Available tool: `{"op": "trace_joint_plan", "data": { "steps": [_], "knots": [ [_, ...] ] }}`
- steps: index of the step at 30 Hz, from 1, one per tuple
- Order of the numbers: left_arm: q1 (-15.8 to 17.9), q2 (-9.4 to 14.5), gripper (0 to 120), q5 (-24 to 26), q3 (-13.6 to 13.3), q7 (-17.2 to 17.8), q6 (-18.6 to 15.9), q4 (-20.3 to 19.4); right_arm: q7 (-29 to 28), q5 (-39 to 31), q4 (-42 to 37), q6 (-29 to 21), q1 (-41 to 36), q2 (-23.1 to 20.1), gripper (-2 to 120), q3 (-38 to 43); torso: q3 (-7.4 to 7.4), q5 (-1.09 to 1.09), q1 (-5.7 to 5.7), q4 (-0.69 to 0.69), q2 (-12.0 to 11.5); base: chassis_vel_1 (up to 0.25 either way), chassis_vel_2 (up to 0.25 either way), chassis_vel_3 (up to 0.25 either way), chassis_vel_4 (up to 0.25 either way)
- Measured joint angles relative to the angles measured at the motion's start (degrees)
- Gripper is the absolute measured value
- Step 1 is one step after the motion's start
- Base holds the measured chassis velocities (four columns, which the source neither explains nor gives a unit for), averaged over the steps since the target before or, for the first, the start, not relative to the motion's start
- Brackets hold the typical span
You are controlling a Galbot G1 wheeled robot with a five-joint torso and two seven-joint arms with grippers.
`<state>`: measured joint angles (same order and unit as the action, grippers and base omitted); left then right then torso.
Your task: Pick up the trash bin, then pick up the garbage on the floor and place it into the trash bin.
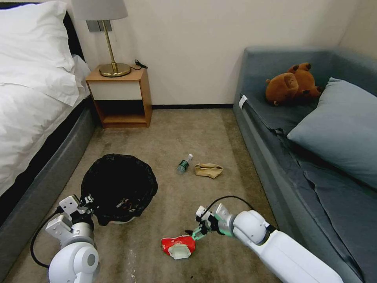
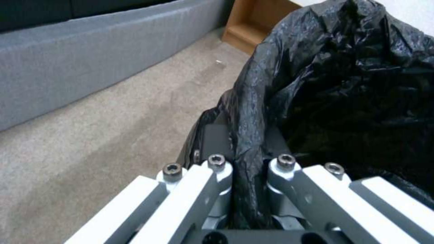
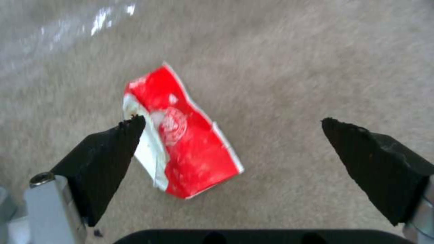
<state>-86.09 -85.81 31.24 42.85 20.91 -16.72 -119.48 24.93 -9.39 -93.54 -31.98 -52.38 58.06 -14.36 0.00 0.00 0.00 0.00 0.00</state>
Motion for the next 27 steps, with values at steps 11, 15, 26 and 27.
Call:
{"op": "trace_joint_plan", "data": {
  "steps": [11, 15, 26, 27],
  "knots": [
    [-1.12, -0.37, 4, -0.33, 0.65, -0.26, 0.64, -0.14, 2.93, 5.02, 5.42, 4.56, 0.5, 6.4, 100, -1.13, 0.0, 0.0, 0.0, 0.01, 0.0, 0.0, 0.0, 0.0, 0.0],
    [-1.38, -0.23, 4, -0.3, 0.9, -0.26, 0.67, -0.47, 3.73, 6.94, 6.29, 6.34, -0.58, 7.83, 100, -0.4, 0.0, 0.0, 0.0, 0.01, 0.0, 0.0, 0.0, 0.0, 0.0],
    [-1.99, -0.01, 4, 0.32, 1.19, -0.37, 1.23, -0.59, 4.48, 9.84, 9.4, 10.3, -3.3, 9.99, 100, 1.4, 0.0, 0.0, 0.0, 0.01, 0.0, 0.0, 0.0, 0.0, 0.0],
    [-1.99, -0.01, 4, 0.32, 1.19, -0.37, 1.23, -0.59, 4.48, 9.84, 9.4, 10.3, -3.3, 9.99, 100, 1.4, 0.0, 0.0, 0.0, 0.01, 0.0, 0.0, 0.0, 0.0, 0.0]
  ]
}}
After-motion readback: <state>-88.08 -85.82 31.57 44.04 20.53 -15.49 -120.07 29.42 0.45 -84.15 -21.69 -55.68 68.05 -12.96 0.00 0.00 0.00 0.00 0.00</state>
